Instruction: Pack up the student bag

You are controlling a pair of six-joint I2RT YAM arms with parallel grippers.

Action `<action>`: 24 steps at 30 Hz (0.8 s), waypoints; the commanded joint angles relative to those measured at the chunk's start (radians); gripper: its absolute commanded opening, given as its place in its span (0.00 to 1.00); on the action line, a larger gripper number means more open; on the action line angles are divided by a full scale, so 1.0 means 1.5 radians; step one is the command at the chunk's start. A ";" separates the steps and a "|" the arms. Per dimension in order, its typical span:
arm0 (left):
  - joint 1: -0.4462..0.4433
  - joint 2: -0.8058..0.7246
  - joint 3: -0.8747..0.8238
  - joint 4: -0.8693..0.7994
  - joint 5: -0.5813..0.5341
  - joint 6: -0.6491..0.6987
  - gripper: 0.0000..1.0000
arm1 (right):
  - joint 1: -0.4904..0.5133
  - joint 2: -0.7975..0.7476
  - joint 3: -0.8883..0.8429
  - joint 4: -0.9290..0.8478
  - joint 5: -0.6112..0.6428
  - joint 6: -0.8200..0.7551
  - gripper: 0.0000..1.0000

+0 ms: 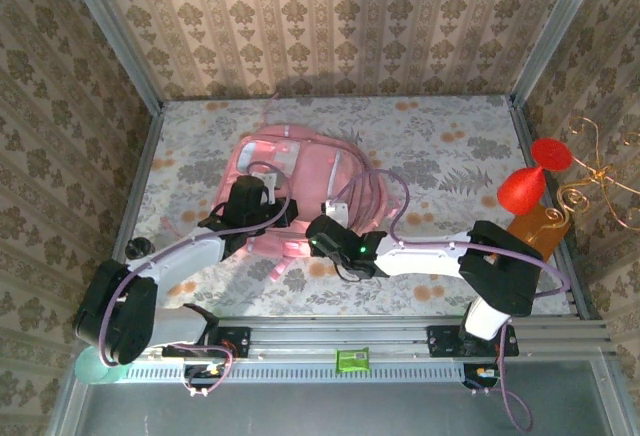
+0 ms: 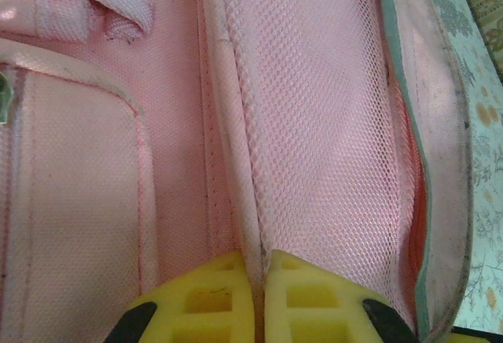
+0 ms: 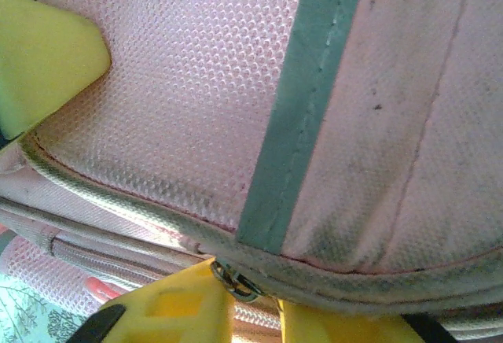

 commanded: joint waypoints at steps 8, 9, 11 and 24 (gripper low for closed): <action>-0.002 -0.019 0.000 -0.006 0.020 0.027 0.00 | -0.024 0.041 0.040 -0.061 0.054 -0.025 0.33; -0.002 -0.020 -0.001 -0.005 0.020 0.027 0.00 | -0.027 0.045 0.043 -0.061 0.051 -0.027 0.33; -0.002 -0.020 -0.002 -0.004 0.020 0.027 0.00 | -0.030 0.050 0.046 -0.060 0.048 -0.028 0.31; 0.014 -0.022 -0.010 -0.015 -0.001 0.040 0.00 | -0.064 -0.034 -0.045 0.021 -0.041 -0.049 0.05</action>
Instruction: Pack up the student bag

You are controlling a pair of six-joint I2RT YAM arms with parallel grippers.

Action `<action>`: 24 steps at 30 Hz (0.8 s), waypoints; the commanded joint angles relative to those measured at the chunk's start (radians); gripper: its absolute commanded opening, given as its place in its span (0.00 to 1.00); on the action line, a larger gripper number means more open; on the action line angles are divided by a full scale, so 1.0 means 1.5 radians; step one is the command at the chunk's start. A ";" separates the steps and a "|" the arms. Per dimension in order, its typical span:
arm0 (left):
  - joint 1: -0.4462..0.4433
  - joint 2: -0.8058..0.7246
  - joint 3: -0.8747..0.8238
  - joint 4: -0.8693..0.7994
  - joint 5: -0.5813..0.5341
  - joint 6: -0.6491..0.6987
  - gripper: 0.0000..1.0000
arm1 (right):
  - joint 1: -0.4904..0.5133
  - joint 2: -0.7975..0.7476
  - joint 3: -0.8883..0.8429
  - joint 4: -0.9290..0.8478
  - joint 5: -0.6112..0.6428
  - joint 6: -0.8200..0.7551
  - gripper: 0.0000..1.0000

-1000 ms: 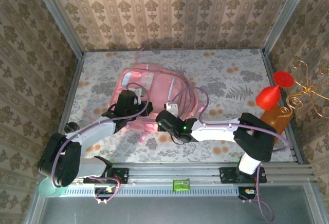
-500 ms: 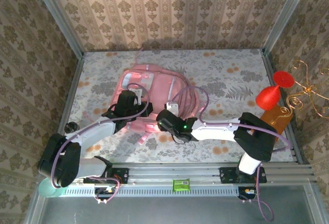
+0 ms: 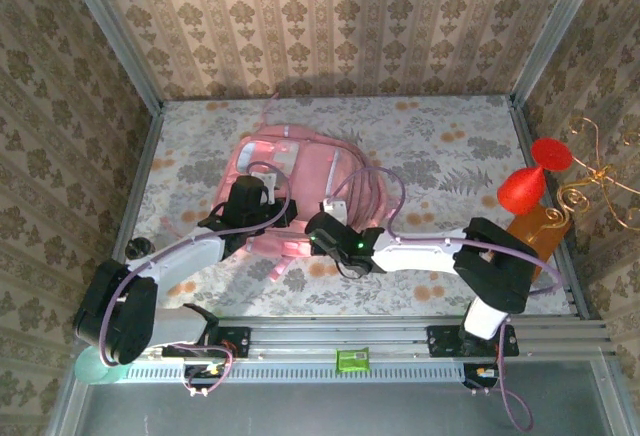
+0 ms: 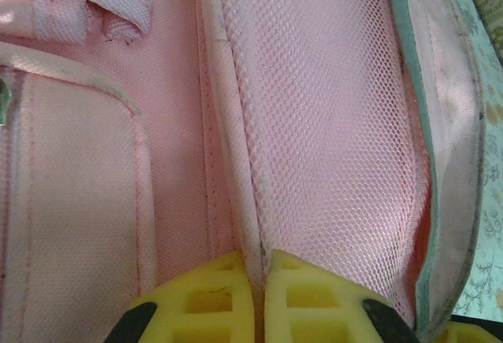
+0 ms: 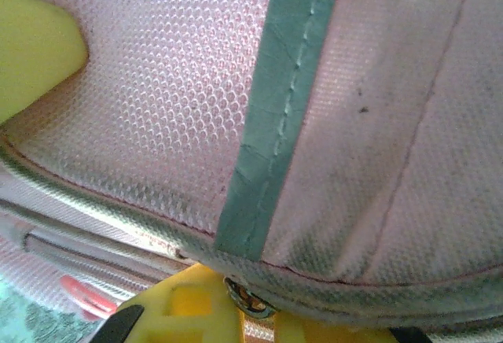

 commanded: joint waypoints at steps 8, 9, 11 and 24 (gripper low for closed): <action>0.047 -0.030 -0.019 -0.031 -0.004 0.047 0.00 | -0.078 -0.078 -0.082 -0.012 -0.052 -0.013 0.00; 0.050 -0.033 -0.020 -0.033 -0.005 0.049 0.00 | -0.083 -0.084 -0.087 -0.016 -0.053 -0.013 0.00; 0.054 -0.037 -0.022 -0.036 -0.006 0.052 0.00 | -0.092 -0.090 -0.094 -0.023 -0.056 -0.016 0.00; 0.056 -0.033 -0.023 -0.035 0.001 0.056 0.00 | -0.156 -0.120 -0.133 0.031 -0.171 -0.160 0.00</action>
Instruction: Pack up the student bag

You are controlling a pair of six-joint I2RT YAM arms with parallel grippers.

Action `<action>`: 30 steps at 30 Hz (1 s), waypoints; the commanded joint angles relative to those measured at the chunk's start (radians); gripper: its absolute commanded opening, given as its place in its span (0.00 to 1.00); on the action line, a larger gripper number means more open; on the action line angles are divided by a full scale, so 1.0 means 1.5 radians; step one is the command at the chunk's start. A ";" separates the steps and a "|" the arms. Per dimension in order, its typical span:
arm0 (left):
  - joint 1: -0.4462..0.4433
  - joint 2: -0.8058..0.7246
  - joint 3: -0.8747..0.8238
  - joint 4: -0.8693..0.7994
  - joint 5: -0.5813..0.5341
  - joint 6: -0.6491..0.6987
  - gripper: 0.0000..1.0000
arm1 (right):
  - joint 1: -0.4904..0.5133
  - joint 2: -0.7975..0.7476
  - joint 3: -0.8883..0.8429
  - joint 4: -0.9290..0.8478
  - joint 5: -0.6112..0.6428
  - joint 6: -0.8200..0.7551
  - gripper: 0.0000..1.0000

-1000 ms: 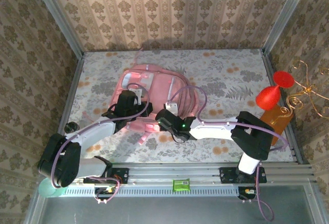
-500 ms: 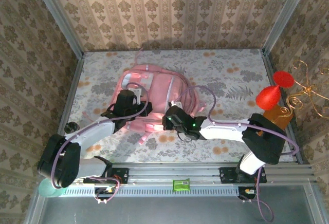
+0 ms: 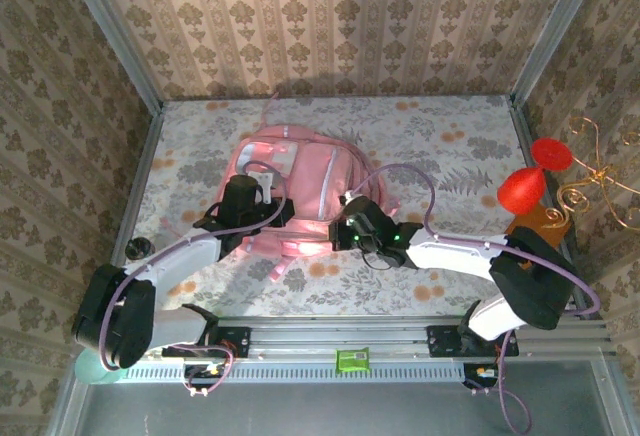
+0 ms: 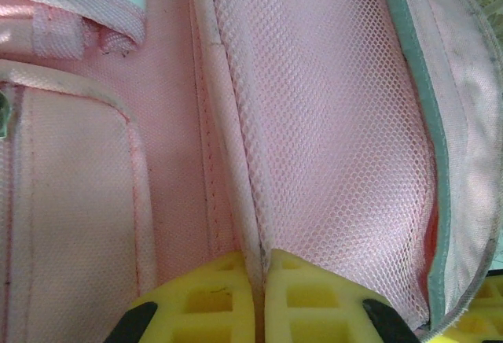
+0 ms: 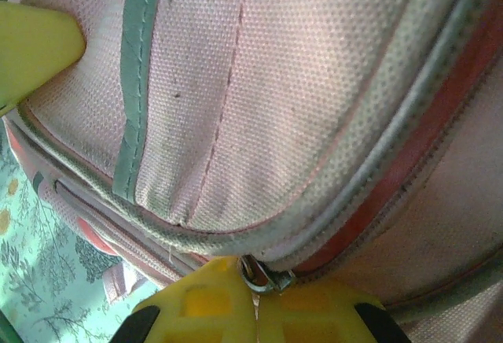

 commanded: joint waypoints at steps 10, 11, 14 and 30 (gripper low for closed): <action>0.027 -0.018 -0.012 -0.034 -0.024 0.033 0.00 | -0.043 0.019 -0.047 0.124 0.021 -0.167 0.12; 0.026 -0.019 -0.013 -0.034 -0.024 0.032 0.00 | -0.043 0.020 -0.051 0.136 0.022 -0.171 0.12; 0.026 -0.020 -0.013 -0.034 -0.025 0.032 0.00 | -0.043 0.023 -0.064 0.172 0.026 -0.177 0.15; 0.026 -0.016 -0.013 -0.031 -0.025 0.031 0.00 | -0.036 0.051 -0.080 0.266 -0.006 -0.227 0.24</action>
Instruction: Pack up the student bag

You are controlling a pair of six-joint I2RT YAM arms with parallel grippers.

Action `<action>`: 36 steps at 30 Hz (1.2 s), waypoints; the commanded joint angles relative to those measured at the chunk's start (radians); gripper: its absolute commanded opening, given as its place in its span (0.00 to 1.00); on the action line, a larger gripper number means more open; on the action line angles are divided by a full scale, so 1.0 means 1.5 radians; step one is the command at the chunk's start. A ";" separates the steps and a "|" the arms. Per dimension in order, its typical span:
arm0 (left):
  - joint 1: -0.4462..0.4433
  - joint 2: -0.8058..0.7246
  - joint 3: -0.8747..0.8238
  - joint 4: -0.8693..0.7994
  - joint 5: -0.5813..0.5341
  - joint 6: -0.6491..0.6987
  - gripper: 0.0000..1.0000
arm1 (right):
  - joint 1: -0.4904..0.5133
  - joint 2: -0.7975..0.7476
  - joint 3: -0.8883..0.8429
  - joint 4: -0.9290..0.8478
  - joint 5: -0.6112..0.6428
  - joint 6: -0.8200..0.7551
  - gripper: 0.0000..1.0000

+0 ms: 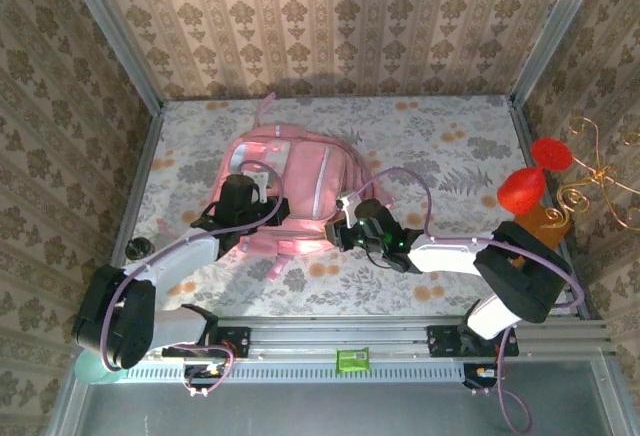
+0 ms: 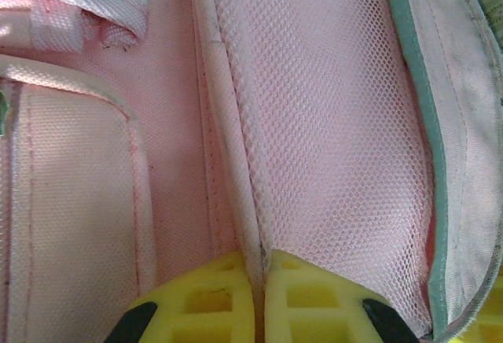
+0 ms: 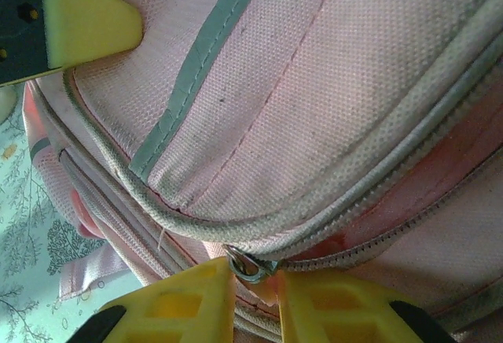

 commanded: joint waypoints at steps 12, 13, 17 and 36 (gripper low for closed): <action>0.008 -0.017 -0.009 -0.022 -0.013 0.020 0.00 | -0.009 0.066 -0.032 0.099 0.059 -0.004 0.23; 0.008 -0.017 -0.009 -0.022 -0.013 0.021 0.00 | -0.007 0.072 -0.033 0.107 0.056 -0.004 0.23; 0.008 -0.018 -0.008 -0.024 -0.013 0.020 0.00 | 0.004 0.085 -0.039 0.129 0.062 -0.007 0.28; 0.018 -0.031 0.005 -0.052 -0.058 0.026 0.00 | 0.007 -0.016 -0.073 0.031 0.175 -0.016 0.00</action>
